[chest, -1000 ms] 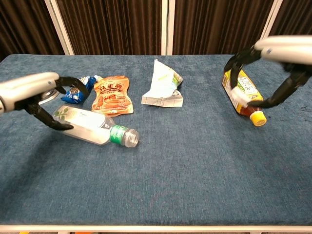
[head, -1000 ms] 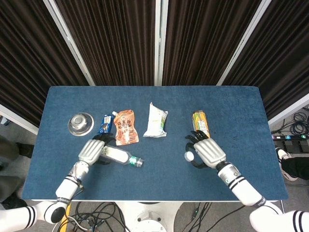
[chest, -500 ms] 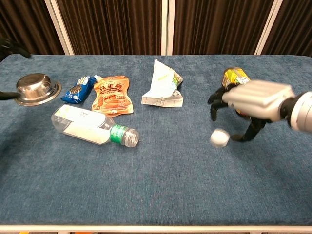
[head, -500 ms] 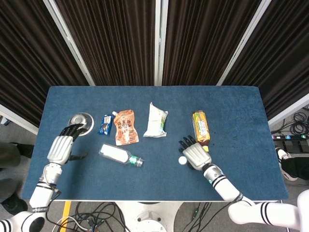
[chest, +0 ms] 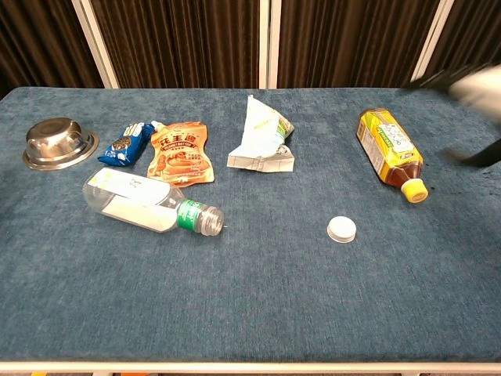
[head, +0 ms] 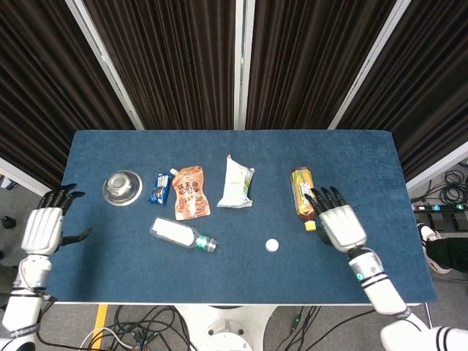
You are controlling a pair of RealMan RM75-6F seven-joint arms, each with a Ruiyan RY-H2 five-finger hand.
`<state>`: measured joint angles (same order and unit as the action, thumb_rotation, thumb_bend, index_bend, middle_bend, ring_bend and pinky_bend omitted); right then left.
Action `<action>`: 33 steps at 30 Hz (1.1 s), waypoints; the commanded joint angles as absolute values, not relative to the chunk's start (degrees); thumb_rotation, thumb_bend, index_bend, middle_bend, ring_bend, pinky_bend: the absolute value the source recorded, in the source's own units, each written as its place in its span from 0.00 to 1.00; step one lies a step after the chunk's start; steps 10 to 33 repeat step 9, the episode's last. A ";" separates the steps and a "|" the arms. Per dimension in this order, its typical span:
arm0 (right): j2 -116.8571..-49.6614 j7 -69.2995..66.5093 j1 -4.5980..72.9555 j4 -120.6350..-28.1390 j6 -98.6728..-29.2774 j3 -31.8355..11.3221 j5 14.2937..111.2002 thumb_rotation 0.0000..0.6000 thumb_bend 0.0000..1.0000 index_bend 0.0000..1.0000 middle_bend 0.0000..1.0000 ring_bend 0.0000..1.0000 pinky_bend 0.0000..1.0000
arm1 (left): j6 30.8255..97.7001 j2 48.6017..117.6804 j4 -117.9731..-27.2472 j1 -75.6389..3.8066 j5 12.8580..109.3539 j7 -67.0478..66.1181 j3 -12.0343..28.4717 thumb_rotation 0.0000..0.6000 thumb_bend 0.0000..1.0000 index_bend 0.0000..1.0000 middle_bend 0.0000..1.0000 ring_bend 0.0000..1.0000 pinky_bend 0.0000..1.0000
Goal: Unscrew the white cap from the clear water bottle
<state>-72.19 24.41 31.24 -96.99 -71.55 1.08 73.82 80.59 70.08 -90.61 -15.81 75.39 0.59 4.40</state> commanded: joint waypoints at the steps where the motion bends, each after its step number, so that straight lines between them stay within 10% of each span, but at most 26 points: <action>1: -64.25 15.39 20.42 -98.36 -86.57 3.51 82.54 1.00 0.34 0.00 0.02 0.00 0.00 | 83.29 67.64 -92.22 -12.88 76.11 0.86 3.37 1.00 0.16 0.23 0.12 0.08 0.13; 9: -63.17 2.79 9.52 -93.12 -97.49 5.76 86.16 1.00 0.34 0.00 0.02 0.00 0.00 | 90.35 65.23 -97.60 -7.10 80.79 -3.05 0.07 1.00 0.16 0.23 0.12 0.08 0.12; 33: -63.17 2.79 9.52 -93.12 -97.49 5.76 86.16 1.00 0.34 0.00 0.02 0.00 0.00 | 90.35 65.23 -97.60 -7.10 80.79 -3.05 0.07 1.00 0.16 0.23 0.12 0.08 0.12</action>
